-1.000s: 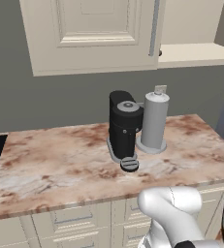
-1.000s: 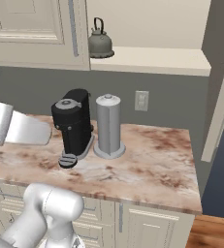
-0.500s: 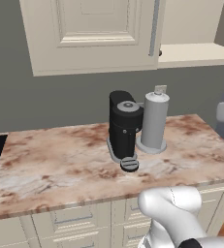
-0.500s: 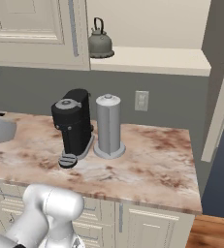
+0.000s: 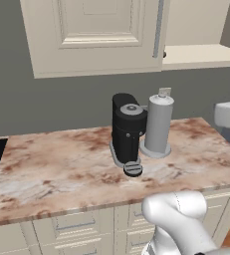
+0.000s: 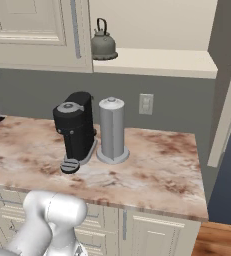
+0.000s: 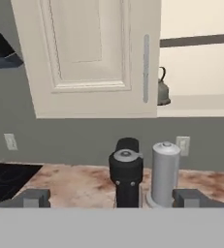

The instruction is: Open the cabinet, pick the kettle from the cabinet, and place it in the sink.

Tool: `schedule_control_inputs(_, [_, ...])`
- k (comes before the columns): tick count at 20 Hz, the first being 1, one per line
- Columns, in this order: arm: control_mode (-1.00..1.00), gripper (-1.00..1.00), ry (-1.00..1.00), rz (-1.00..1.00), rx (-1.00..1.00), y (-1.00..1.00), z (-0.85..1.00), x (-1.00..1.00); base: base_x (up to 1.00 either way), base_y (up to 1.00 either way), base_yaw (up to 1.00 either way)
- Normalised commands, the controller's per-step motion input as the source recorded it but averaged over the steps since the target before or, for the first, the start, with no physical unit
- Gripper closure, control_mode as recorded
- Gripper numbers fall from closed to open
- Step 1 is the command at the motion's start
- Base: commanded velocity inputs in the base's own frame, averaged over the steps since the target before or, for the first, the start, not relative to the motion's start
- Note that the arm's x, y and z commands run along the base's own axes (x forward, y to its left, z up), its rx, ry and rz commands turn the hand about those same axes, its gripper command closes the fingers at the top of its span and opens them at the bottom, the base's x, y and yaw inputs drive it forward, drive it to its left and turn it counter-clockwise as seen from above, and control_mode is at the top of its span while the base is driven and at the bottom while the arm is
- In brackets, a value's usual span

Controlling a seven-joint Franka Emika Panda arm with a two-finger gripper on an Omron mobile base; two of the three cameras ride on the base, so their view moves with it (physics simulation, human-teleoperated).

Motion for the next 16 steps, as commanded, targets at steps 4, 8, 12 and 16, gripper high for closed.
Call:
schedule_control_inputs(4, [-1.0, -1.0, -0.39, 0.09, -0.04, 0.06, -0.13, 0.42, 0.0, 0.0, 0.0])
schedule_control_inputs(8, [-1.0, -1.0, -0.36, 0.0, -0.01, 0.1, 0.01, 0.16, 0.0, 0.0, 0.0])
schedule_control_inputs(12, [-1.0, -1.0, -0.16, -0.05, 0.03, 0.19, 0.22, 0.05, 0.0, 0.0, 0.0])
schedule_control_inputs(16, [-1.0, -1.0, -0.09, -0.06, 0.01, 0.07, 0.34, 0.05, 0.0, 0.0, 0.0])
